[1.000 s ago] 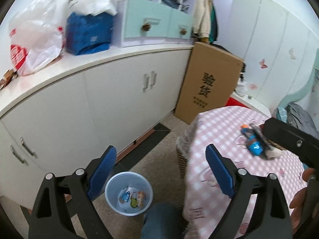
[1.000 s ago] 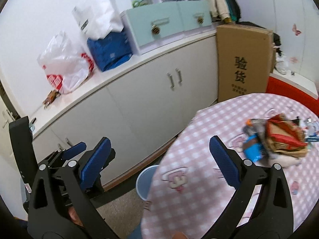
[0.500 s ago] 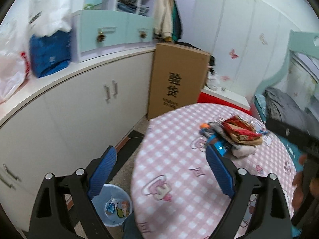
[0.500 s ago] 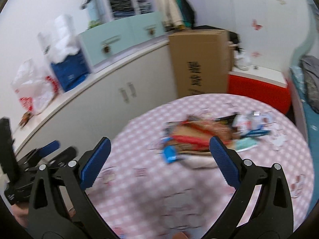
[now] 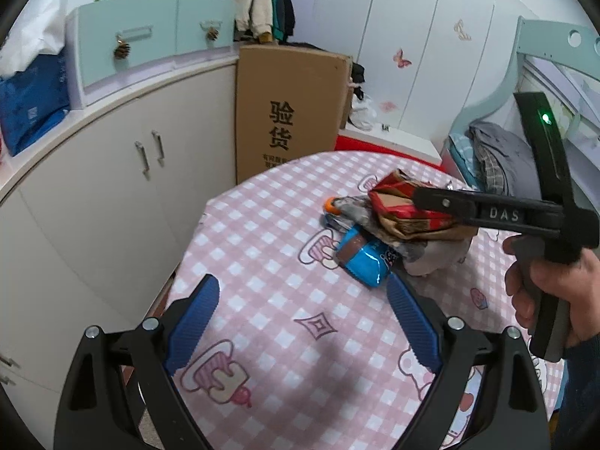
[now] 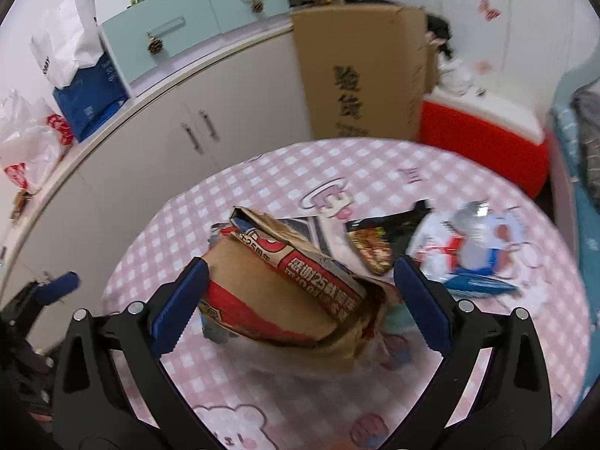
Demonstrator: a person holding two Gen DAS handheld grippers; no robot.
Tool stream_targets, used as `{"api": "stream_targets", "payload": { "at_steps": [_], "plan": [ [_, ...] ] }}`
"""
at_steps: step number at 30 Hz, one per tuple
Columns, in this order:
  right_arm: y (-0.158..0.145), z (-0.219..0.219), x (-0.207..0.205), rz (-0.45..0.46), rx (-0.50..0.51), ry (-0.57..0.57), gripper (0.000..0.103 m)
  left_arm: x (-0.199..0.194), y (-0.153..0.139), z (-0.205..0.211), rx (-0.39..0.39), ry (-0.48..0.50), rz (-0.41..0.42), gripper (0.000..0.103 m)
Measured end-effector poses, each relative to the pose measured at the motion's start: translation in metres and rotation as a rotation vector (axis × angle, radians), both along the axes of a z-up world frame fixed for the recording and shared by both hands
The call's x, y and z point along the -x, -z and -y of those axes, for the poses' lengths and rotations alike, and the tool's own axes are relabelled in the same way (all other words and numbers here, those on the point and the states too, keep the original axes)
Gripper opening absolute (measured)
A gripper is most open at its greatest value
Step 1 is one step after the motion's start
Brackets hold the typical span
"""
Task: Collect trash
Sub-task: 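Grasp the brown-red snack bag with the right tool while the left tool grasps the blue wrapper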
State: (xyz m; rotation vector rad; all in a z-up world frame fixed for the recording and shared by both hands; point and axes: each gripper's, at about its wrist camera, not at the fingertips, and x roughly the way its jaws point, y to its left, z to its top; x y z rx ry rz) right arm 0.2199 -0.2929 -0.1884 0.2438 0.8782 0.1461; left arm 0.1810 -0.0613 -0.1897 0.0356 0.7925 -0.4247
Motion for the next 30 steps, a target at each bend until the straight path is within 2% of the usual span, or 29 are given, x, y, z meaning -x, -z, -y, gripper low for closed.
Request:
{"api": "stream_targets", "payload": {
  "at_steps": [2, 3, 4, 6, 10, 15, 17, 18, 20, 22, 24, 26, 28, 29, 30],
  "plan": [
    [0.004, 0.004, 0.003, -0.005, -0.079, -0.016, 0.083, -0.005, 0.004, 0.005, -0.003, 0.026, -0.009, 0.089],
    [0.006, 0.008, 0.004, -0.012, -0.096, -0.009, 0.051, -0.008, 0.007, 0.009, -0.01, 0.038, -0.014, 0.089],
    [0.008, 0.013, 0.007, -0.018, -0.112, 0.007, 0.042, -0.011, 0.011, 0.014, -0.018, 0.055, -0.017, 0.089],
    [0.009, 0.02, 0.01, -0.012, -0.16, 0.007, 0.039, -0.018, 0.017, 0.022, -0.024, 0.09, -0.029, 0.089],
    [0.006, 0.024, 0.018, -0.003, -0.152, 0.012, 0.026, -0.031, 0.035, 0.041, -0.076, 0.157, -0.044, 0.089],
    [0.006, 0.031, 0.026, -0.002, -0.171, 0.012, 0.027, -0.045, 0.046, 0.058, -0.15, 0.214, -0.033, 0.089],
    [0.008, 0.029, 0.023, -0.012, -0.141, 0.011, 0.034, -0.049, 0.048, 0.063, -0.163, 0.236, -0.026, 0.089],
    [0.009, 0.027, 0.022, -0.016, -0.125, 0.013, 0.044, -0.052, 0.048, 0.065, -0.166, 0.244, -0.026, 0.089],
    [0.014, 0.029, 0.02, -0.013, -0.149, 0.012, 0.037, -0.058, 0.05, 0.07, -0.19, 0.25, -0.021, 0.089],
    [0.013, 0.034, 0.024, -0.001, -0.192, 0.026, 0.023, -0.064, 0.052, 0.074, -0.2, 0.265, -0.027, 0.089],
    [0.01, 0.037, 0.031, 0.013, -0.188, 0.039, 0.02, -0.069, 0.051, 0.074, -0.173, 0.285, -0.033, 0.089],
    [0.005, 0.045, 0.043, 0.038, -0.234, 0.055, 0.02, -0.072, 0.049, 0.077, -0.16, 0.309, -0.03, 0.086],
    [0.0, 0.054, 0.056, 0.06, -0.264, 0.079, 0.02, -0.072, 0.048, 0.082, -0.124, 0.373, -0.058, 0.054],
    [-0.002, 0.058, 0.062, 0.067, -0.273, 0.089, 0.02, -0.072, 0.049, 0.084, -0.113, 0.386, -0.074, 0.049],
    [-0.003, 0.061, 0.067, 0.072, -0.281, 0.099, 0.02, -0.071, 0.049, 0.085, -0.101, 0.394, -0.085, 0.039]
  ]
}}
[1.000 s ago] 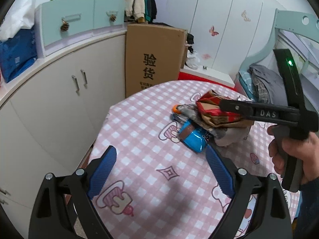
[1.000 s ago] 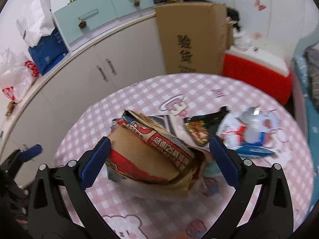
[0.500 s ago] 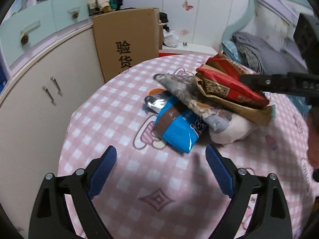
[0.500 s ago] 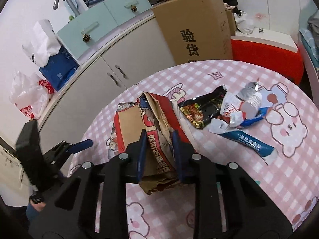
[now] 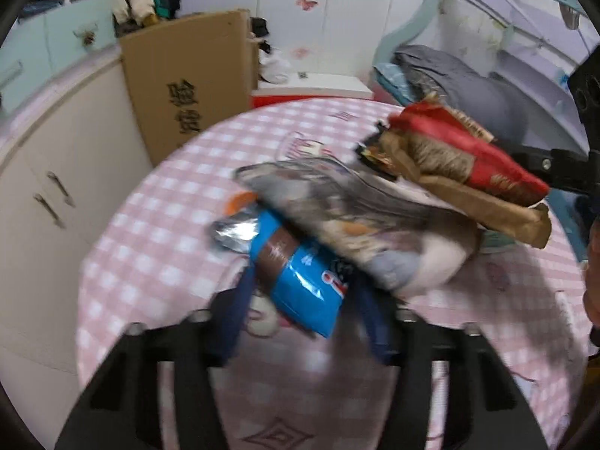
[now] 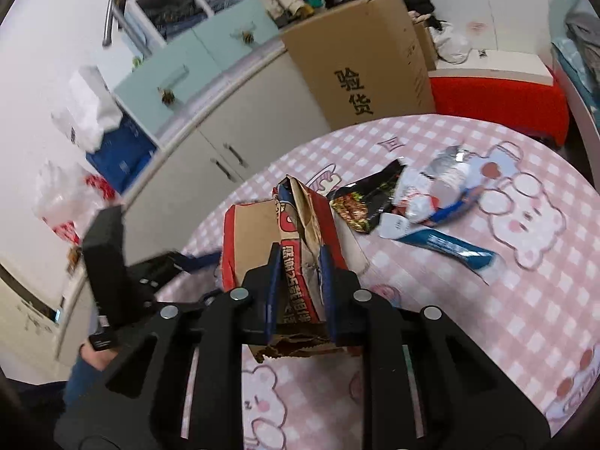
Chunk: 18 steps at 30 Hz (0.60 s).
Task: Collect trash
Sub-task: 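Grasp the brown-red snack bag with the right tool while the left tool grasps the blue wrapper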
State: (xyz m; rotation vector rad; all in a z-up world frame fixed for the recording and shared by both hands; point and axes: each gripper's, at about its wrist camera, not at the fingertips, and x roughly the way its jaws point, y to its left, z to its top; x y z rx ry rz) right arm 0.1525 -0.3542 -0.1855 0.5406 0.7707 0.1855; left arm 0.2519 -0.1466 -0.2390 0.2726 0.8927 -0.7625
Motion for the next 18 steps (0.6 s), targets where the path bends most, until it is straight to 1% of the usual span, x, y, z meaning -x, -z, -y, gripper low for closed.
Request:
{"api": "stream_targets", "payload": {
  "at_steps": [1, 3, 4, 5, 7, 12, 15, 18],
  "plan": [
    [-0.001, 0.003, 0.006, 0.004, -0.008, 0.011, 0.02, 0.003, 0.0, 0.001, 0.013, 0.009, -0.004, 0.031],
    [-0.003, 0.008, 0.015, 0.006, -0.016, 0.026, 0.02, 0.008, -0.003, 0.001, 0.034, 0.013, -0.004, 0.026],
    [-0.003, 0.009, 0.02, 0.006, -0.017, 0.034, 0.02, 0.012, -0.005, -0.002, 0.056, 0.008, -0.005, 0.022],
    [-0.004, 0.01, 0.023, 0.006, -0.019, 0.039, 0.02, 0.016, -0.006, -0.004, 0.072, 0.003, -0.008, 0.021],
    [-0.004, 0.011, 0.031, 0.008, -0.03, 0.045, 0.02, 0.023, -0.009, -0.015, 0.106, -0.018, -0.012, 0.014],
    [-0.011, 0.007, 0.045, 0.028, -0.046, 0.057, 0.02, 0.041, -0.018, -0.05, 0.174, -0.095, -0.012, 0.012],
    [-0.017, 0.0, 0.049, 0.045, -0.044, 0.053, 0.02, 0.055, -0.029, -0.077, 0.222, -0.152, 0.01, 0.012],
    [-0.026, -0.015, 0.05, 0.06, -0.038, 0.039, 0.02, 0.064, -0.036, -0.096, 0.242, -0.198, 0.033, 0.012]
  ]
}}
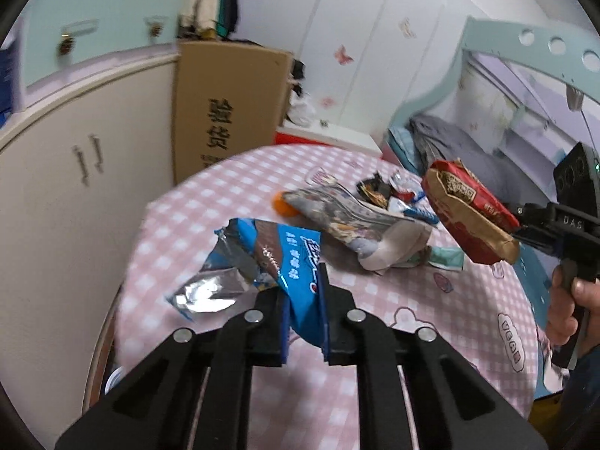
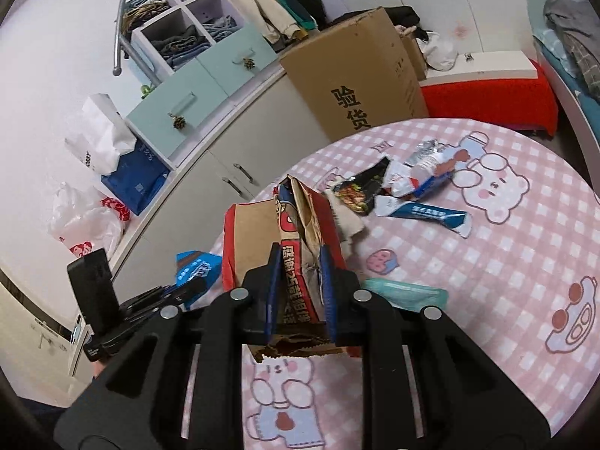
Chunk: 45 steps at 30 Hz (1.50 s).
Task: Collect trash
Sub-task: 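Grasp the brown-red snack bag with the right tool while the left tool grasps the blue wrapper, then carry both wrappers over the wastebasket and open both tools to drop them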
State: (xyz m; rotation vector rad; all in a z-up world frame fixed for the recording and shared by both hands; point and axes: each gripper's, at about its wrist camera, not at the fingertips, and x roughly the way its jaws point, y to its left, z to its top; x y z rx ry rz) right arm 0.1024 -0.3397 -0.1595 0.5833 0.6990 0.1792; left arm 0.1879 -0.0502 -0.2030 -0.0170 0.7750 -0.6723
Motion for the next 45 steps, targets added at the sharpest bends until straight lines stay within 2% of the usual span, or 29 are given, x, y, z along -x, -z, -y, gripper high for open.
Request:
{"api": "stream_targets", "payload": {
  "at_steps": [5, 13, 18, 24, 29, 32, 36, 40, 45],
  "plan": [
    [-0.014, -0.032, -0.005, 0.023, 0.012, -0.046, 0.02, 0.02, -0.016, -0.04, 0.006, -0.098, 0.047, 0.012],
    [-0.029, -0.119, -0.033, 0.035, 0.039, -0.198, 0.02, 0.039, -0.028, -0.131, 0.018, -0.305, 0.065, 0.012],
    [-0.028, -0.192, -0.062, 0.02, 0.057, -0.321, 0.02, 0.039, -0.012, -0.198, 0.021, -0.429, 0.019, 0.012],
    [-0.004, -0.279, -0.095, -0.047, 0.067, -0.454, 0.02, 0.039, 0.033, -0.266, 0.02, -0.547, -0.078, 0.012],
    [0.04, -0.356, -0.123, -0.153, 0.127, -0.541, 0.02, 0.029, 0.084, -0.302, 0.015, -0.598, -0.183, 0.012],
    [0.069, -0.389, -0.137, -0.224, 0.185, -0.551, 0.02, 0.02, 0.12, -0.317, 0.01, -0.606, -0.257, 0.012],
    [0.126, -0.439, -0.157, -0.355, 0.284, -0.541, 0.02, 0.006, 0.172, -0.33, 0.014, -0.598, -0.353, 0.012],
    [0.185, -0.467, -0.17, -0.464, 0.347, -0.506, 0.02, -0.013, 0.229, -0.336, 0.013, -0.59, -0.453, 0.012],
    [0.256, -0.466, -0.186, -0.602, 0.319, -0.402, 0.02, -0.037, 0.292, -0.33, 0.003, -0.555, -0.548, 0.012]
  ]
}}
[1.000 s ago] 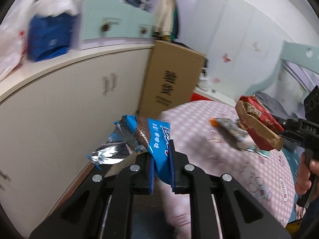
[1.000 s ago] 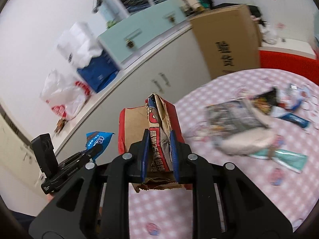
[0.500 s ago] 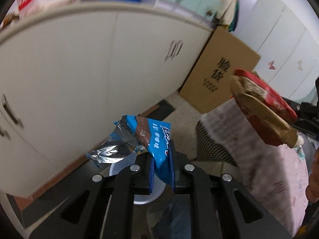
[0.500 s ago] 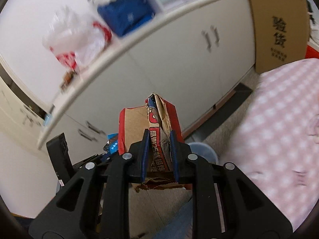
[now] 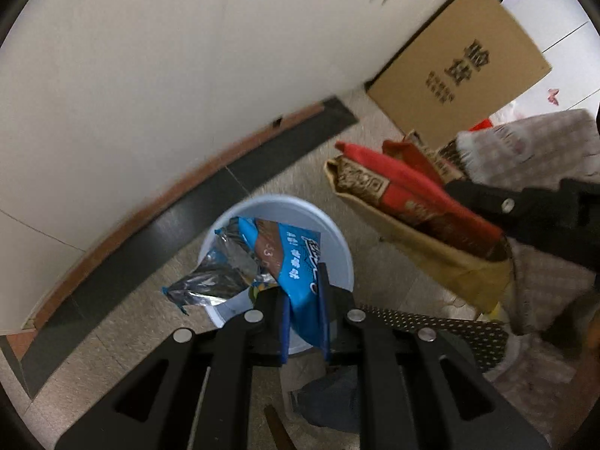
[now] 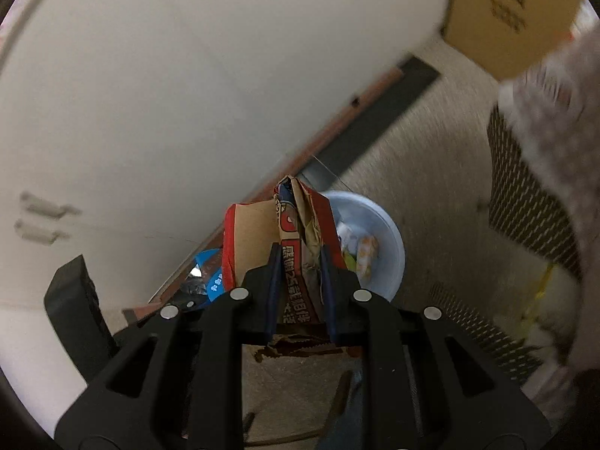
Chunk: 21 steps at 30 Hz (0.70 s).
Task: Collect trash
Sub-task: 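Carry both wrappers over the wastebasket and open both tools to drop them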
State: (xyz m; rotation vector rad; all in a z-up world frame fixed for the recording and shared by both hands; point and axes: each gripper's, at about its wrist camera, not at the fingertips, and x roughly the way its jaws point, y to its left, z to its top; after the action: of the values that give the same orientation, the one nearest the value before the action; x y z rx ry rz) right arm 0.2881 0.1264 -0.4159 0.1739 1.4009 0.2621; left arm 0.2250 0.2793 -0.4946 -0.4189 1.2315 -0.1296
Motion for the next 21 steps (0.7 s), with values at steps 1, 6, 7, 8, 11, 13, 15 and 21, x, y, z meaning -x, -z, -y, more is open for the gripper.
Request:
{"api": "stream_targets", "payload": {
  "at_steps": [1, 6, 7, 8, 11, 13, 15, 21],
  "plan": [
    [0.018, 0.005, -0.004, -0.033, 0.006, 0.038, 0.02, -0.007, 0.014, 0.003, 0.009, 0.01, -0.016, 0.012],
    [0.074, 0.023, -0.011, -0.137, 0.004, 0.148, 0.02, -0.025, 0.067, 0.014, 0.041, 0.049, -0.097, 0.019],
    [0.085, 0.025, -0.012, -0.162, -0.006, 0.162, 0.022, -0.028, 0.077, 0.017, 0.047, 0.055, -0.111, 0.027],
    [0.095, 0.026, -0.014, -0.183, -0.012, 0.173, 0.023, -0.029, 0.085, 0.019, 0.051, 0.06, -0.121, 0.032],
    [0.114, 0.032, -0.017, -0.218, -0.02, 0.212, 0.032, -0.03, 0.103, 0.022, 0.01, 0.065, -0.152, 0.072],
    [0.123, 0.034, -0.018, -0.234, -0.006, 0.233, 0.061, -0.029, 0.11, 0.019, -0.016, 0.055, -0.171, 0.078],
    [0.127, 0.035, -0.018, -0.247, -0.021, 0.239, 0.071, -0.029, 0.117, 0.011, -0.02, 0.029, -0.201, 0.082],
    [0.127, 0.037, -0.018, -0.258, 0.016, 0.245, 0.097, -0.016, 0.11, -0.008, -0.087, -0.029, -0.224, 0.088]
  ]
}}
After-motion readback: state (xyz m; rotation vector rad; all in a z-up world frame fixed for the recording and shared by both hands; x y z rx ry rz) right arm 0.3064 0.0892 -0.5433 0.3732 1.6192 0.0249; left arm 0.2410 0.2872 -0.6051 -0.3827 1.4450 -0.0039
